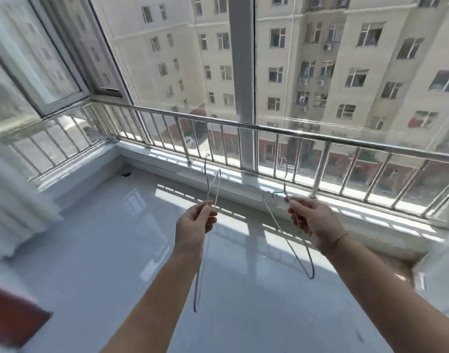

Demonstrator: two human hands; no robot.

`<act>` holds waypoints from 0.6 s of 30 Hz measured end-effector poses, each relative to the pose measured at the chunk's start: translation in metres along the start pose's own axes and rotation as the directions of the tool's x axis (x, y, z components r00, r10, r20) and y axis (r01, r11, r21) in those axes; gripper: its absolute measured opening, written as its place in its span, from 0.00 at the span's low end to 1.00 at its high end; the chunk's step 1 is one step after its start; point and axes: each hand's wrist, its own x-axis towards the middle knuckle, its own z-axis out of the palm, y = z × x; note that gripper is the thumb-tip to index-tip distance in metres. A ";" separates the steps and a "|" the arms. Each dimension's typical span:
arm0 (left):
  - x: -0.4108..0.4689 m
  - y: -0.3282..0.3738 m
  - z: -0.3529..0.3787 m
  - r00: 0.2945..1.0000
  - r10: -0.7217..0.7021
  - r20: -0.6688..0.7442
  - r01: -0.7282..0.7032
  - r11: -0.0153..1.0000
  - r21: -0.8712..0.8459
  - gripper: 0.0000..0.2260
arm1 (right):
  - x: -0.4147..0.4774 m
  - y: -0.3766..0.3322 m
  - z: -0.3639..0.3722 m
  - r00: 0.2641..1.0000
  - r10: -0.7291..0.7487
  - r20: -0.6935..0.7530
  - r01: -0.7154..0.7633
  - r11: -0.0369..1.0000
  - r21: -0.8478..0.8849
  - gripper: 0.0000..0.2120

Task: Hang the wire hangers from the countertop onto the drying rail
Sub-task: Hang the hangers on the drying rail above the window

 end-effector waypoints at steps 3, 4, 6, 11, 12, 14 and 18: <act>0.025 0.020 -0.059 0.998 0.002 -0.060 -0.002 1.000 -0.001 0.07 | 0.012 0.015 0.071 0.995 0.033 0.089 -0.034 0.999 0.009 0.06; 0.033 0.026 -0.078 0.997 0.005 -0.080 -0.006 1.000 0.000 0.08 | 0.015 0.018 0.093 0.993 0.042 0.112 -0.045 0.999 0.022 0.06; 0.045 0.040 -0.113 0.993 0.019 -0.119 -0.018 1.000 0.005 0.08 | 0.022 0.025 0.136 0.986 0.053 0.159 -0.061 0.997 0.049 0.06; 0.081 0.068 -0.187 0.977 0.047 -0.207 -0.047 0.999 0.003 0.08 | 0.040 0.034 0.234 0.946 0.074 0.314 -0.086 0.996 0.027 0.08; 0.089 0.073 -0.200 0.973 0.050 -0.224 -0.052 0.999 -0.002 0.07 | 0.045 0.035 0.252 0.935 0.078 0.346 -0.090 0.996 0.020 0.08; 0.106 0.082 -0.224 0.966 0.054 -0.251 -0.063 0.998 -0.025 0.07 | 0.059 0.037 0.287 0.907 0.087 0.412 -0.097 0.995 0.003 0.10; 0.147 0.098 -0.266 0.947 0.055 -0.315 -0.085 0.993 -0.083 0.06 | 0.094 0.043 0.355 0.848 0.105 0.519 -0.124 0.992 0.003 0.16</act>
